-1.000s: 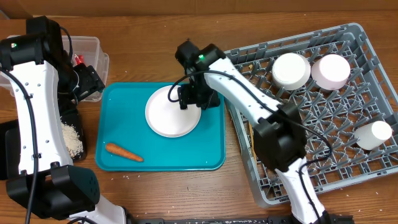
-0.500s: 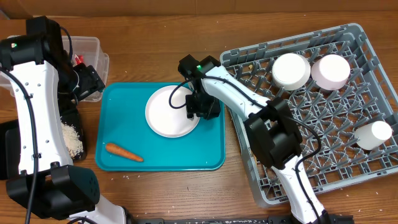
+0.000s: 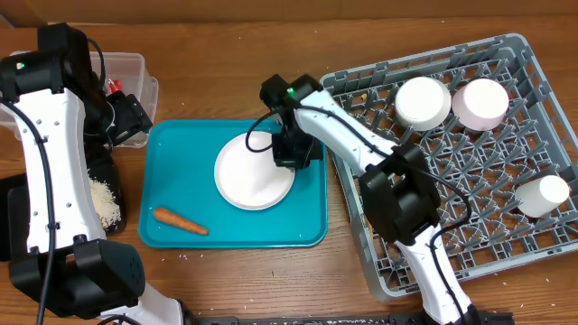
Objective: Sort waste into correct bins and load items into the dishwasher
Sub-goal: 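Lift the plate with the right gripper and carry it over the rack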
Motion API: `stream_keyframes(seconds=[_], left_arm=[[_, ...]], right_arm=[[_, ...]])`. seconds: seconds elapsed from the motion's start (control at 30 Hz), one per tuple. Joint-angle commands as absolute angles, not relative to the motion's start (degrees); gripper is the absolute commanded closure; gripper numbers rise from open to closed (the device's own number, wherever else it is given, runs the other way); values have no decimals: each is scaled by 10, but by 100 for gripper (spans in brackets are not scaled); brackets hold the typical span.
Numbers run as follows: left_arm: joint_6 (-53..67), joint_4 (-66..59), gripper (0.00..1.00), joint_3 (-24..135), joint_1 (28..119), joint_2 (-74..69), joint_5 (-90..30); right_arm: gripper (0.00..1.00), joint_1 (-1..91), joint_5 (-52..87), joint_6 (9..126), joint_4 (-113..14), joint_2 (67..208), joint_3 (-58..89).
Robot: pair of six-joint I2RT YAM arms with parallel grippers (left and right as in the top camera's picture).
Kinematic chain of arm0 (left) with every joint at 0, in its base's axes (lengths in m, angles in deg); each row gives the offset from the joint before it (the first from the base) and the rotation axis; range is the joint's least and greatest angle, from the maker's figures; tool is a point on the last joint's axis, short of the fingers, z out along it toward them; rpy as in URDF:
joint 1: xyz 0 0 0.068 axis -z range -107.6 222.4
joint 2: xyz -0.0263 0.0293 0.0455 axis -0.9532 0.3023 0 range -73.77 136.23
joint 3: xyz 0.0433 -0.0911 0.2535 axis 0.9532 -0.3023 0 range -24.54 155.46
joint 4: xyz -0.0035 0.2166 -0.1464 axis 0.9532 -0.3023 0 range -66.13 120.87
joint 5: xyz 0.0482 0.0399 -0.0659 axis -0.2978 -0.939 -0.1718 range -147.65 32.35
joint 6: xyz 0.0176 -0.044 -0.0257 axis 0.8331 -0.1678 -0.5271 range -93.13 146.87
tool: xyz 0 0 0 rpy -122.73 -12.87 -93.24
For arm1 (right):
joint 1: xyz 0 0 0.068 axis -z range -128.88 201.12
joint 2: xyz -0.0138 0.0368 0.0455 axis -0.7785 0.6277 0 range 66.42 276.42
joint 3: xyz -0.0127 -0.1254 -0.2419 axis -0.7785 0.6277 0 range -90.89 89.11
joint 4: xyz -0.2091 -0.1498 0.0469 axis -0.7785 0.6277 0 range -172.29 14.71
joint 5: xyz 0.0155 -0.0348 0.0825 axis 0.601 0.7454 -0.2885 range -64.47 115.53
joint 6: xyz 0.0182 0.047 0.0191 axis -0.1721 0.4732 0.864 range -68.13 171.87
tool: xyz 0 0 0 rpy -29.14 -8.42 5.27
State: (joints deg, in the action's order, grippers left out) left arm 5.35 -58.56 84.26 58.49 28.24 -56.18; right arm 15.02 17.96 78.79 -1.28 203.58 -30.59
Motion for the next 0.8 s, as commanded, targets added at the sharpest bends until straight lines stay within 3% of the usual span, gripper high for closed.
stream_keyframes(seconds=[0.0, 0.2, 0.4, 0.53, 0.77], left_arm=[[46, -584, 20, 839, 586, 278, -558], [46, -579, 20, 839, 586, 278, -557], [46, -576, 20, 839, 586, 278, -557], [46, -574, 20, 839, 586, 278, -557], [46, -577, 20, 839, 586, 278, -557]], right_arm=[[96, 169, 273, 780, 25, 2008, -393], [96, 206, 434, 772, 112, 1937, -532], [96, 228, 694, 778, 109, 1853, -546], [96, 232, 853, 898, 148, 1847, -541], [96, 232, 897, 959, 147, 1847, -460]])
